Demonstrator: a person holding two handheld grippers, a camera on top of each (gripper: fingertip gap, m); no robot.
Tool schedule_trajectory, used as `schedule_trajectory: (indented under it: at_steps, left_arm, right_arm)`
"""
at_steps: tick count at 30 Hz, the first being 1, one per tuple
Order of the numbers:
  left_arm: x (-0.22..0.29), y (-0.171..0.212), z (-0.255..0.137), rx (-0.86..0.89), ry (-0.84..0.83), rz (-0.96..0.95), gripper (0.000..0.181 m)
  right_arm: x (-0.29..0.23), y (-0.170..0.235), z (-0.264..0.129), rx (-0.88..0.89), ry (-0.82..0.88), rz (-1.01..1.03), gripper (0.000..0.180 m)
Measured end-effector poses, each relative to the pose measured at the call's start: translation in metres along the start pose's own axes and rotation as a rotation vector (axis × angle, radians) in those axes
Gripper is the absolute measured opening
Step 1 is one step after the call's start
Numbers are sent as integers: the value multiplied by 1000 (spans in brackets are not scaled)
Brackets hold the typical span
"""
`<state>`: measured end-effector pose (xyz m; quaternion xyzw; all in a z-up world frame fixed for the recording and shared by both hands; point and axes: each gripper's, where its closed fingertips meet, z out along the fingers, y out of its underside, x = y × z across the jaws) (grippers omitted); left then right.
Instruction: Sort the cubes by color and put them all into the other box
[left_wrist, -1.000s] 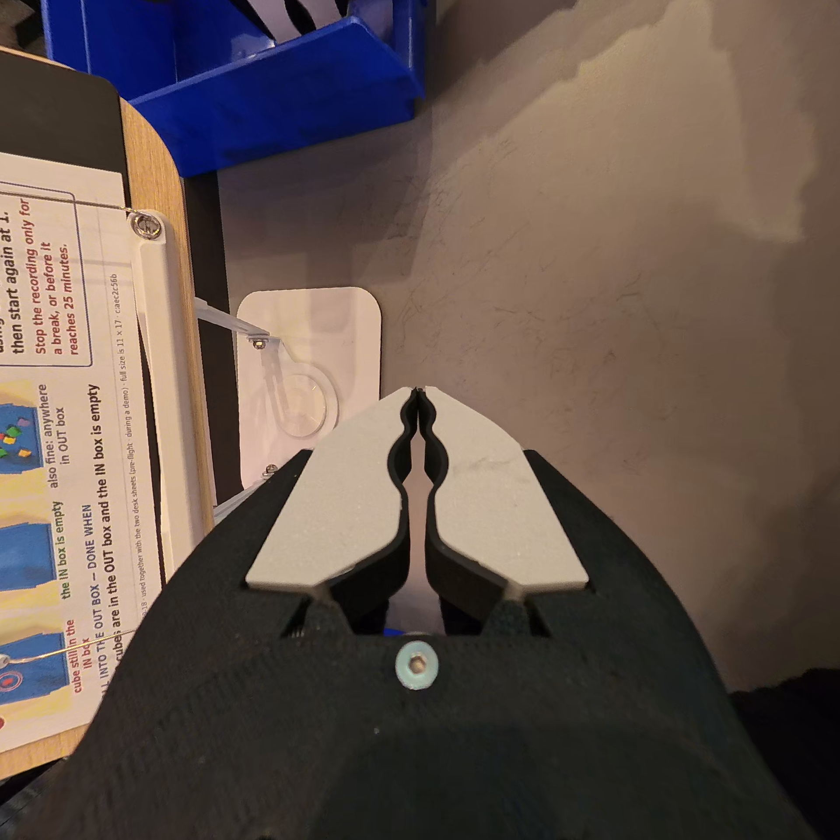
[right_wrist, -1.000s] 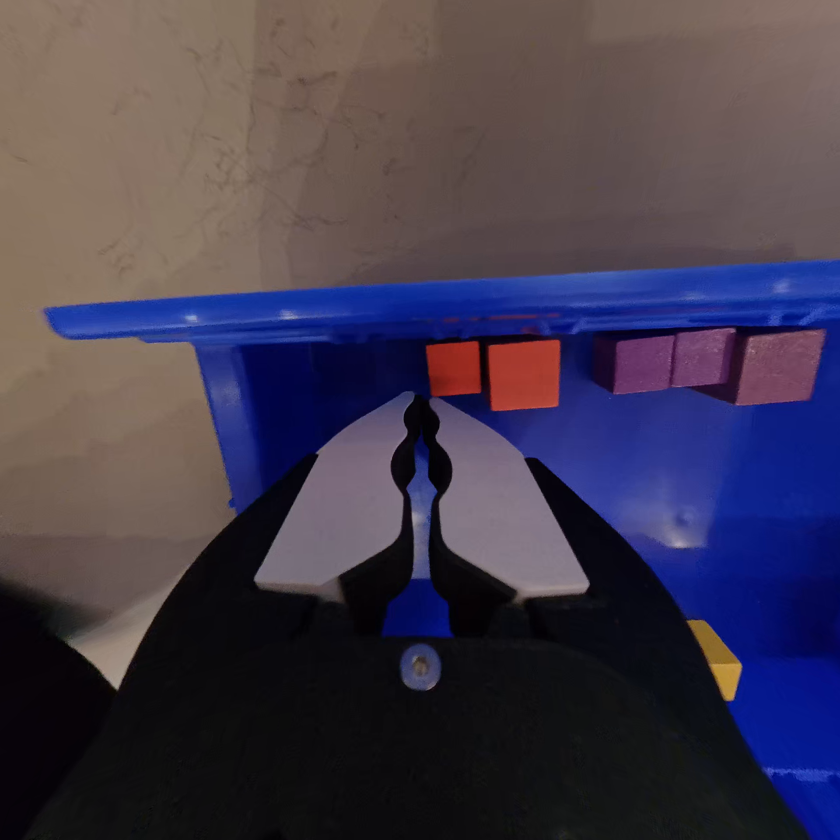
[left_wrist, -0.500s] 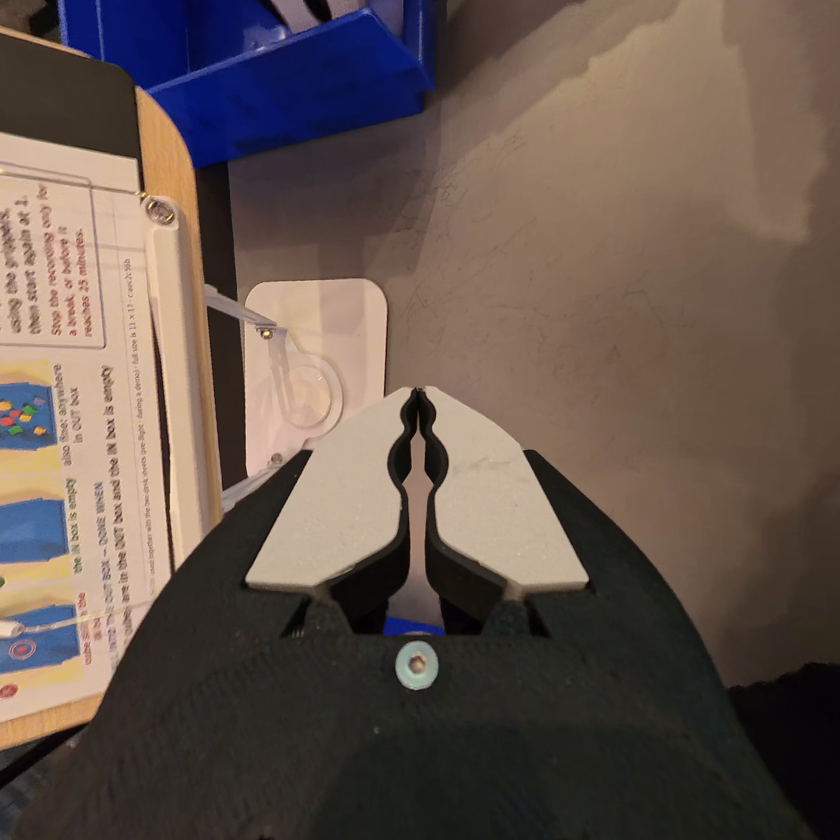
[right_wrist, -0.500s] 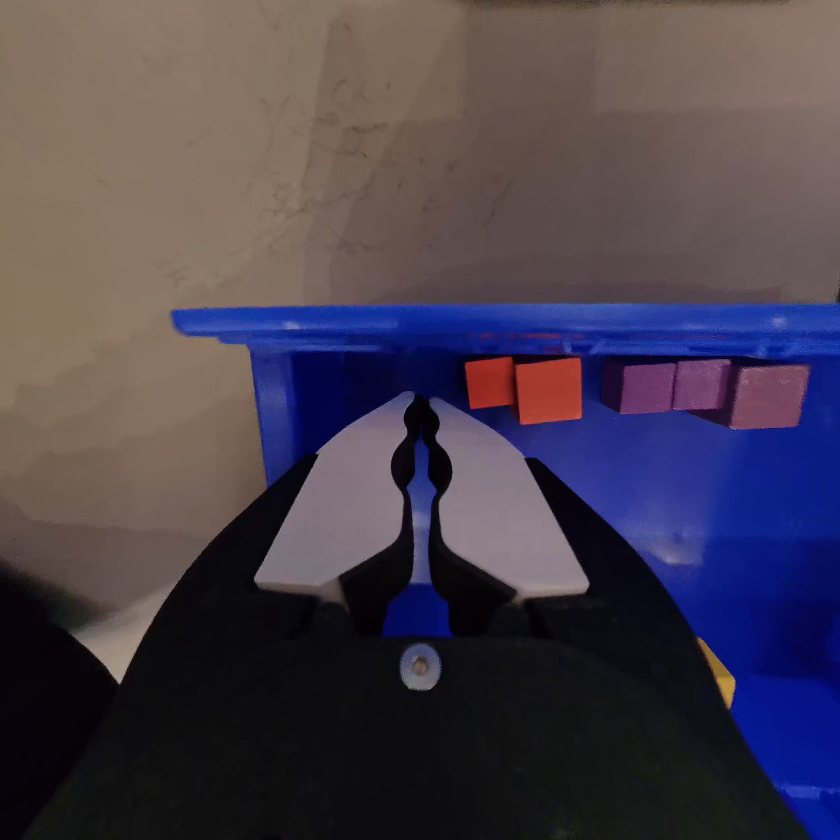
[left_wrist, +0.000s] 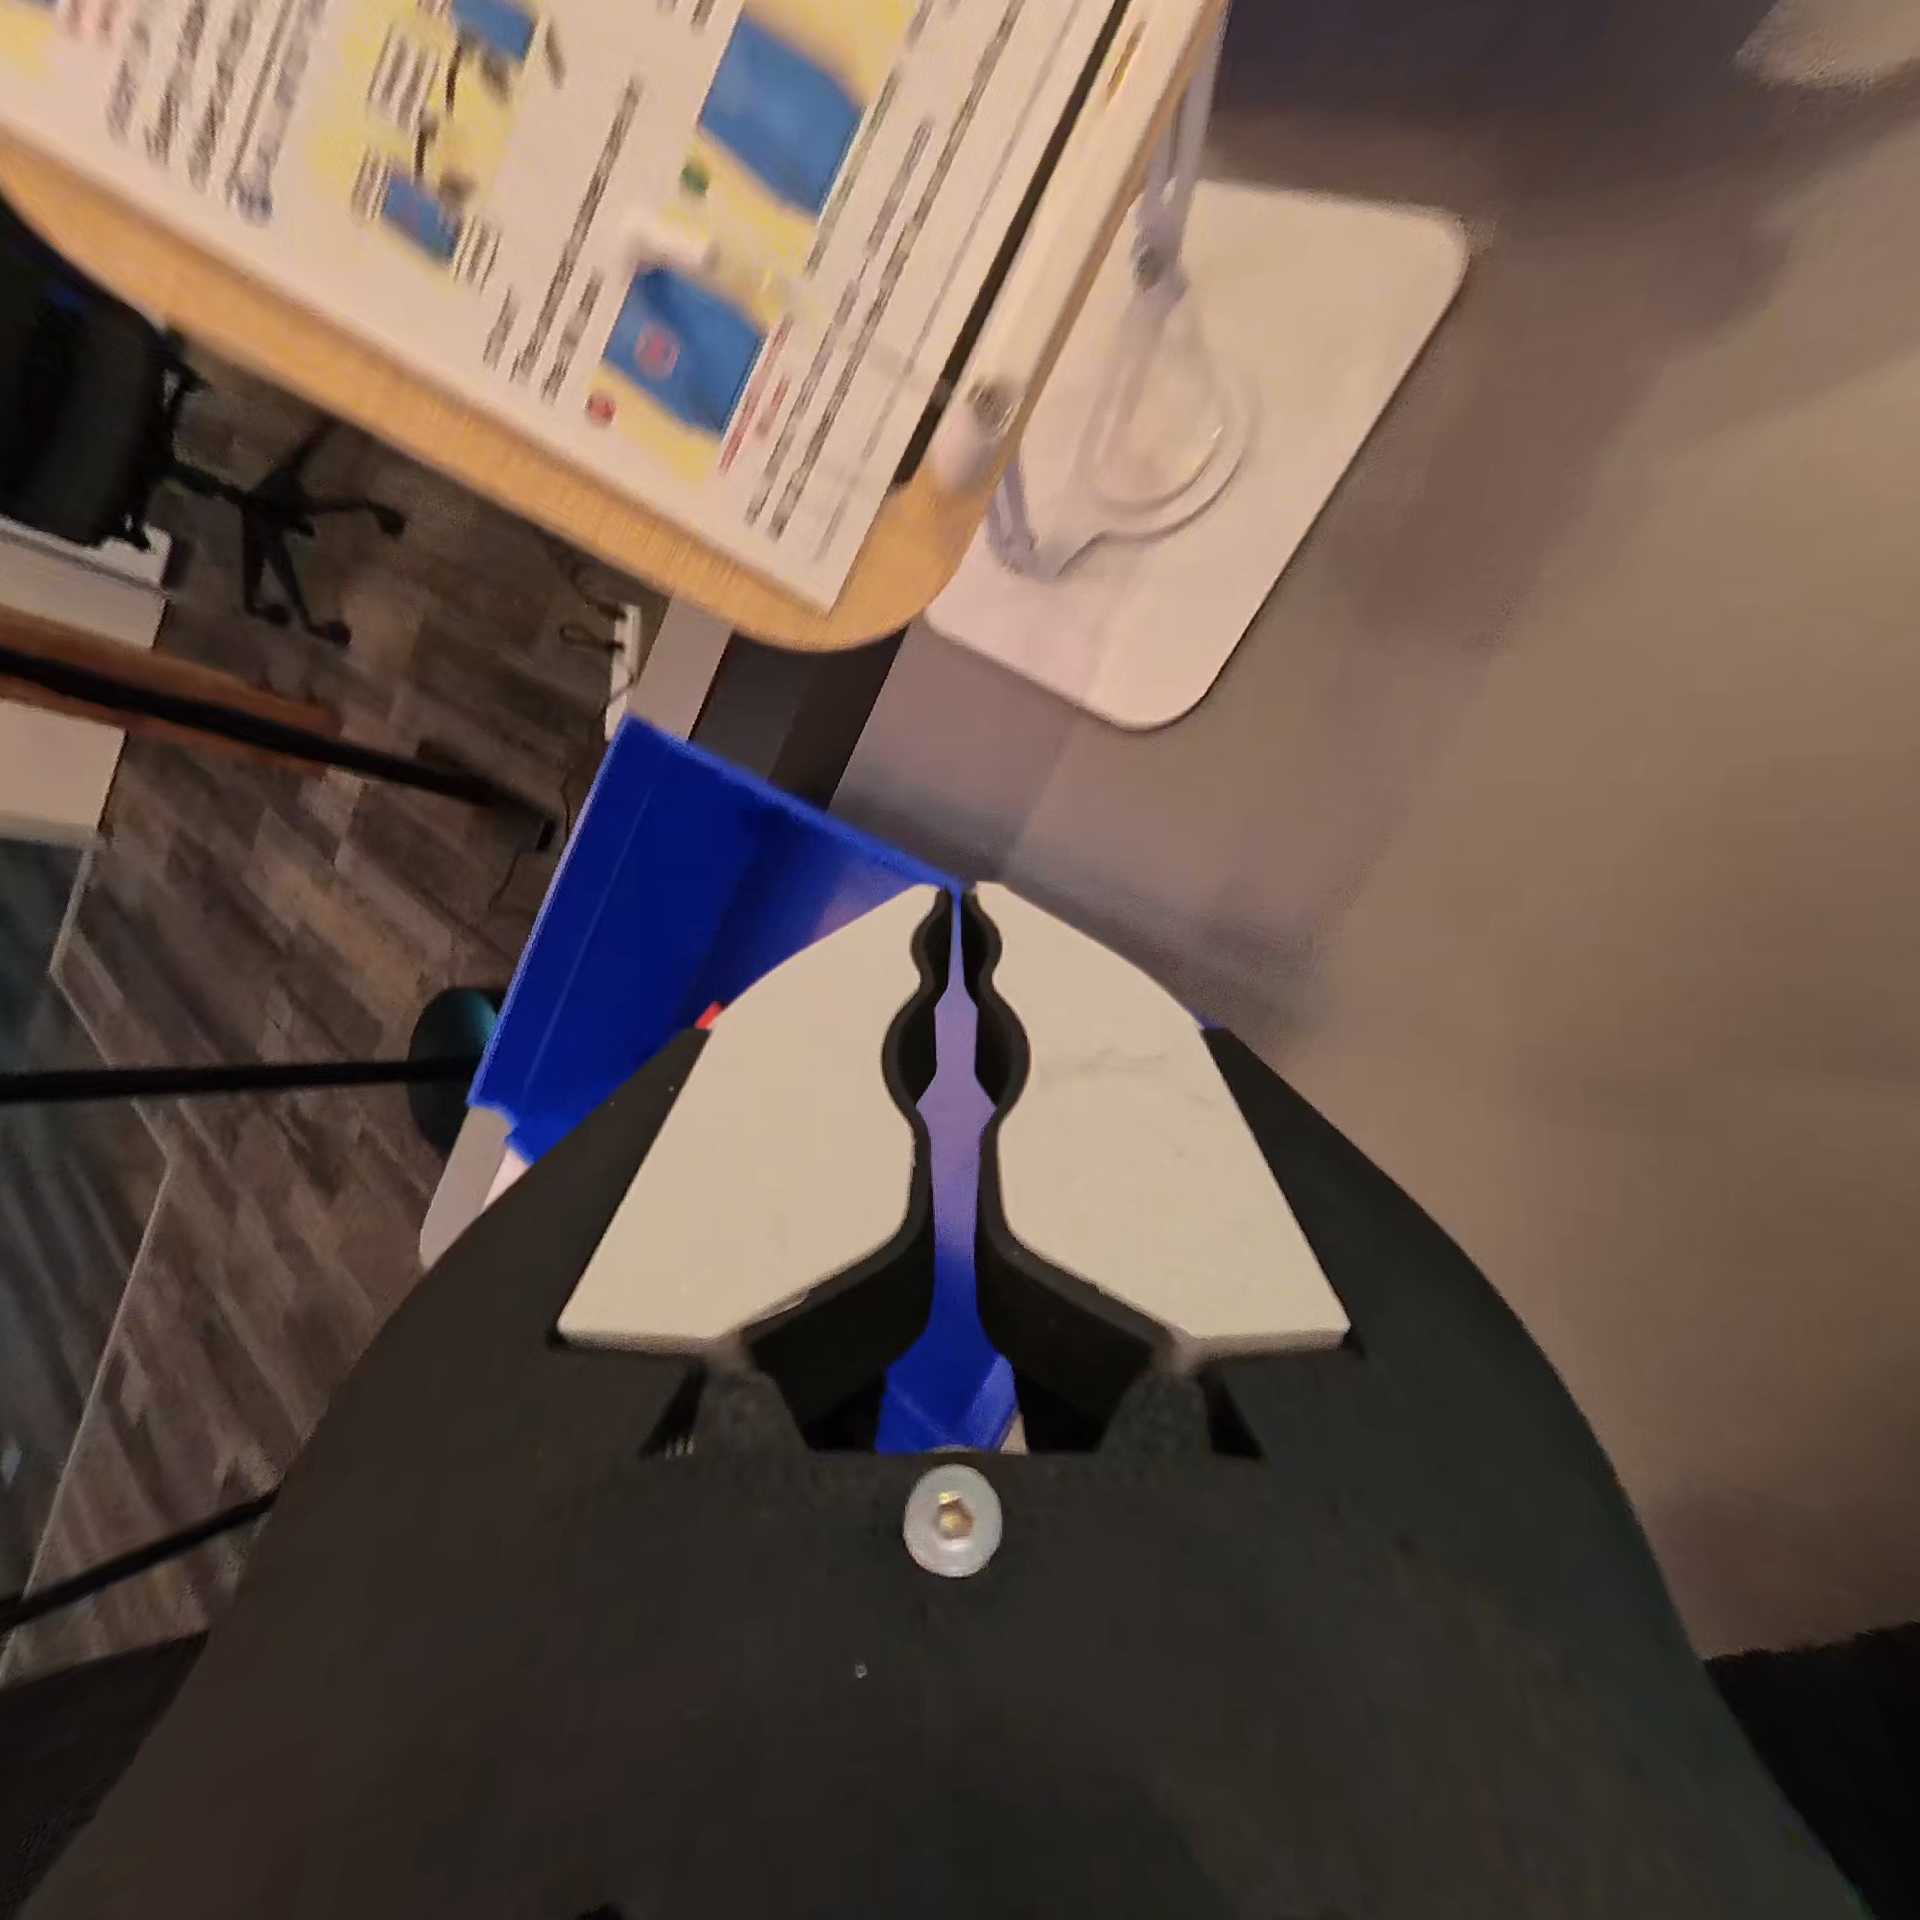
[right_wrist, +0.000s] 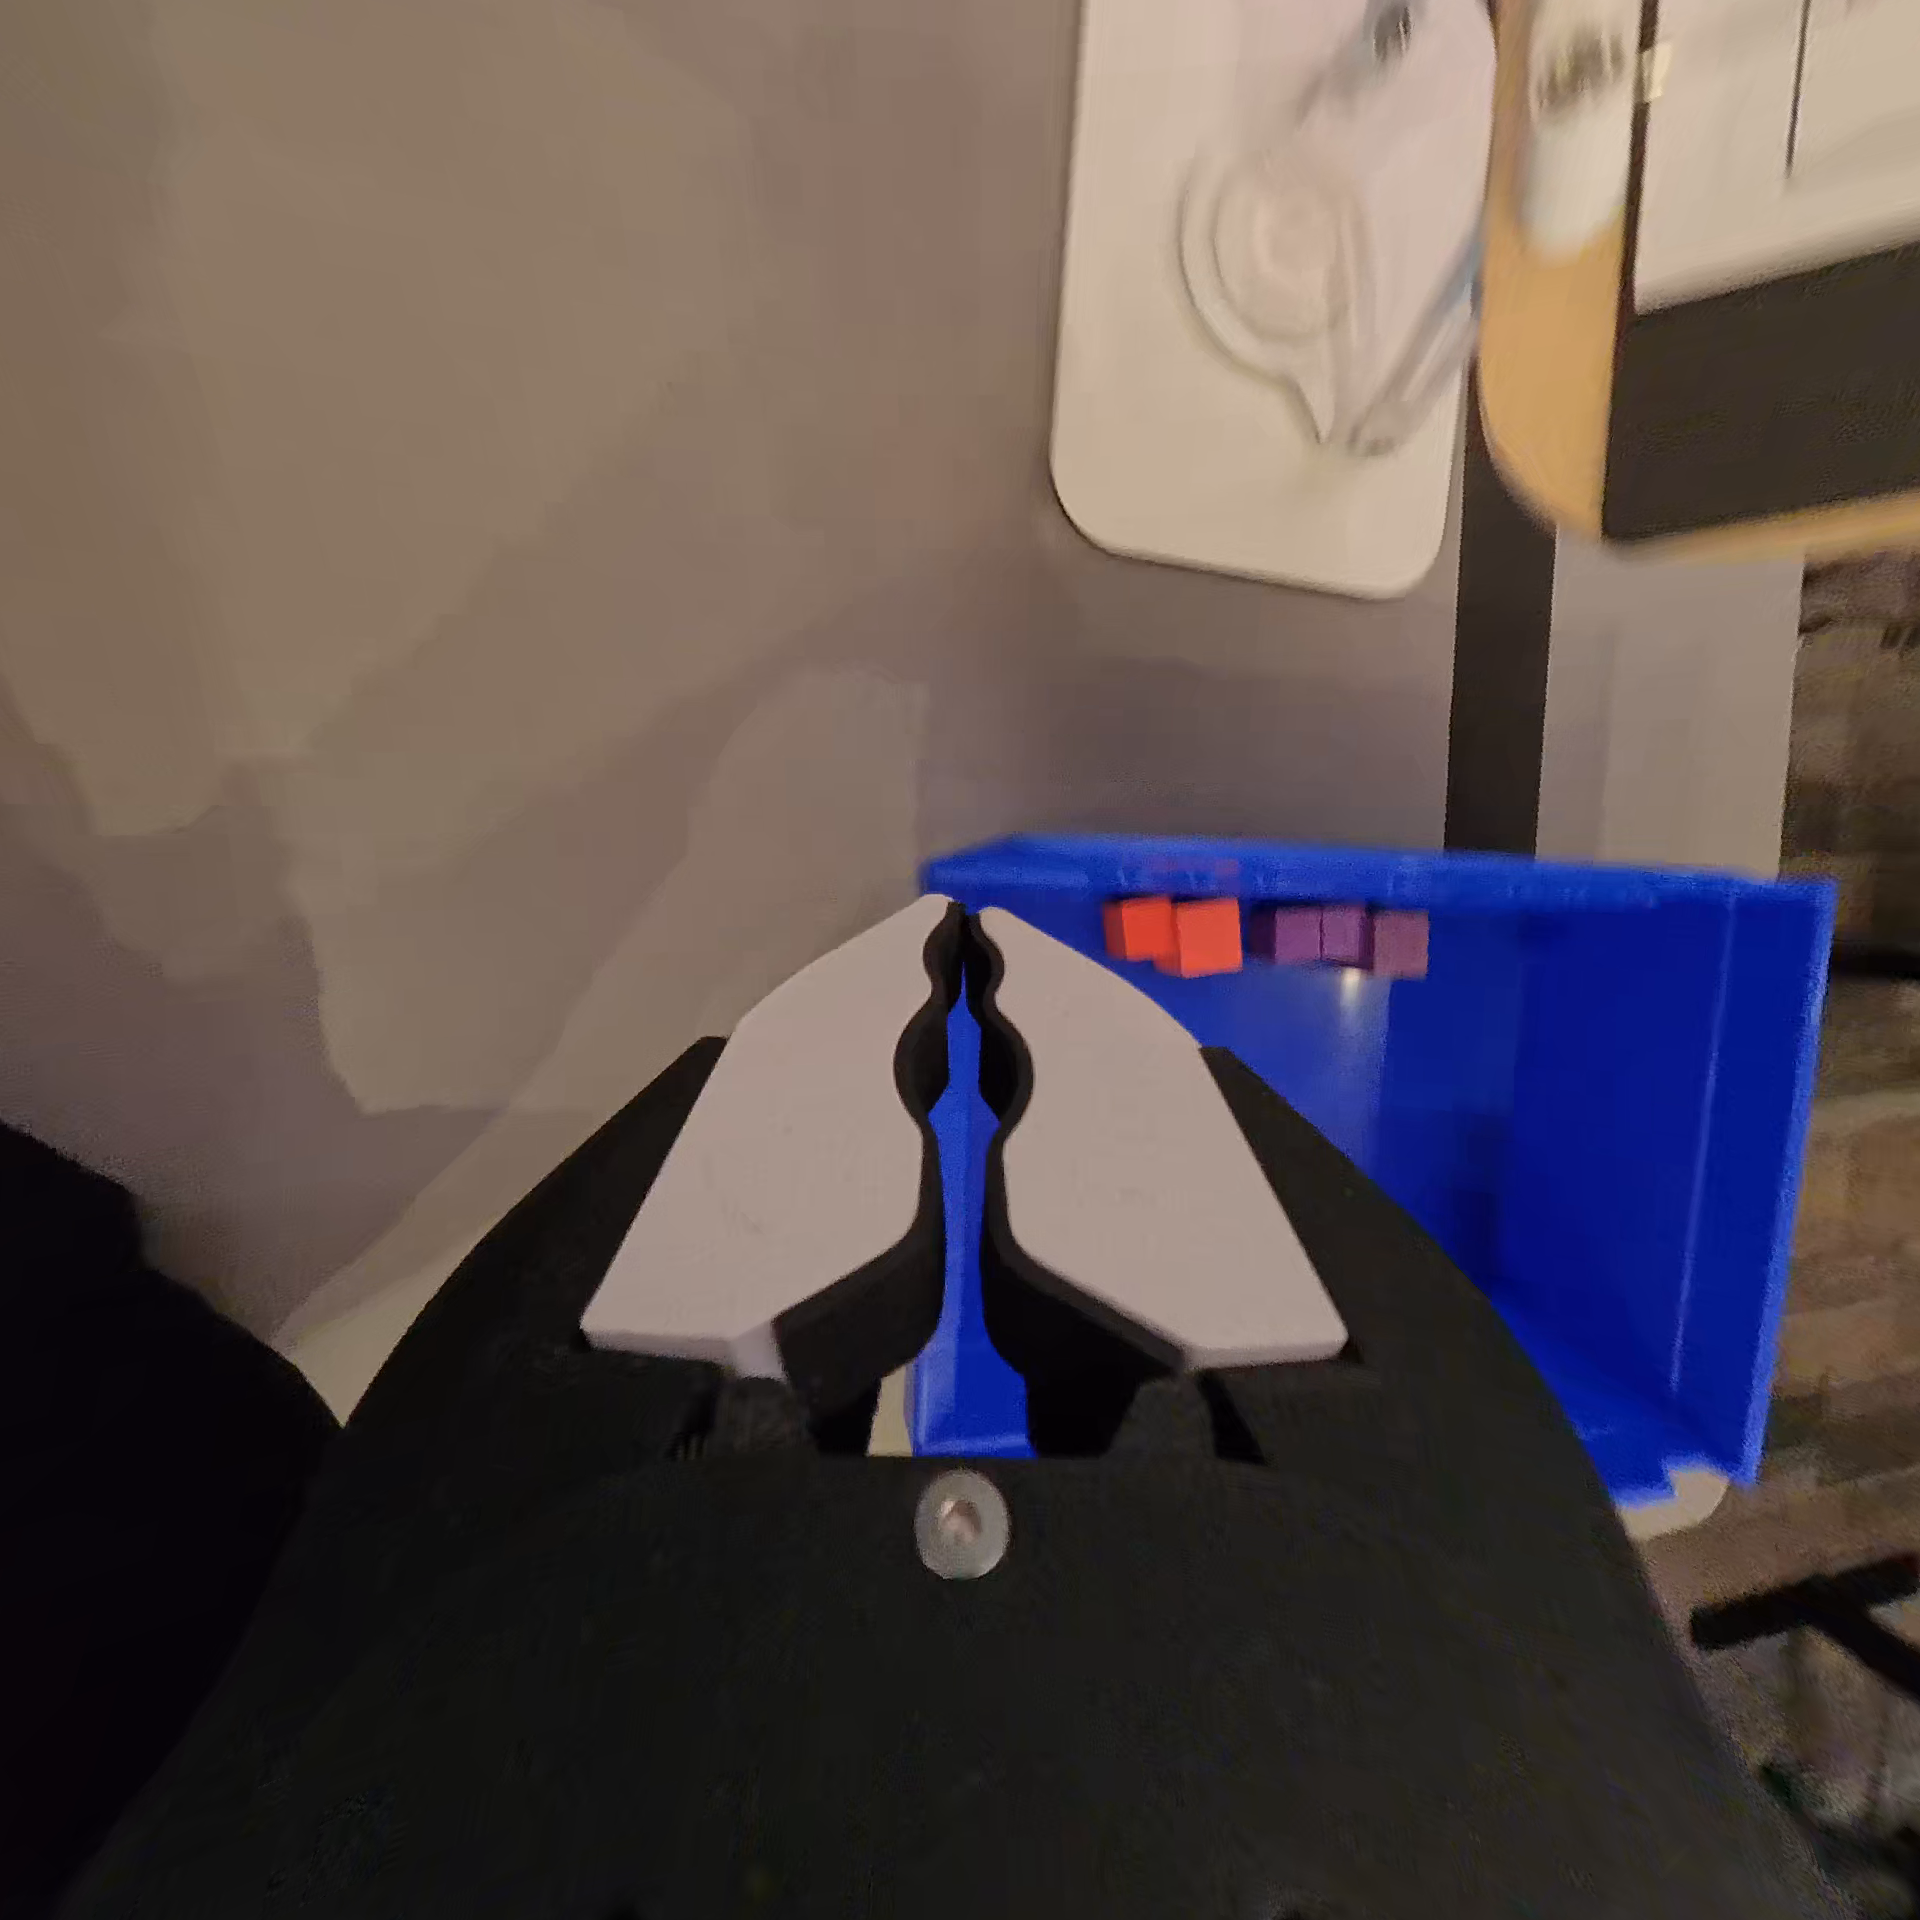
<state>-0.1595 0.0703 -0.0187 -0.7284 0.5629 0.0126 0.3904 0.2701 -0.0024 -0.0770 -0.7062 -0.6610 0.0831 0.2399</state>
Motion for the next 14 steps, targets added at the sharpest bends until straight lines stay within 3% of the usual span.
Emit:
schedule_trajectory:
  at_steps: [1,8,14]
  left_arm:
    - [-9,12,4,-24,-11,-4,3]
    - [-62,63,62,-128,-34,-102,15]
    - [-107,108,139,-234,-55,-348,36]
  right_arm:
    - [-9,-13,-1,18,-4,-31,0]
    - [-48,-99,22,71,-66,-203,0]
    - [-57,-131,54,47,-134,-258,0]
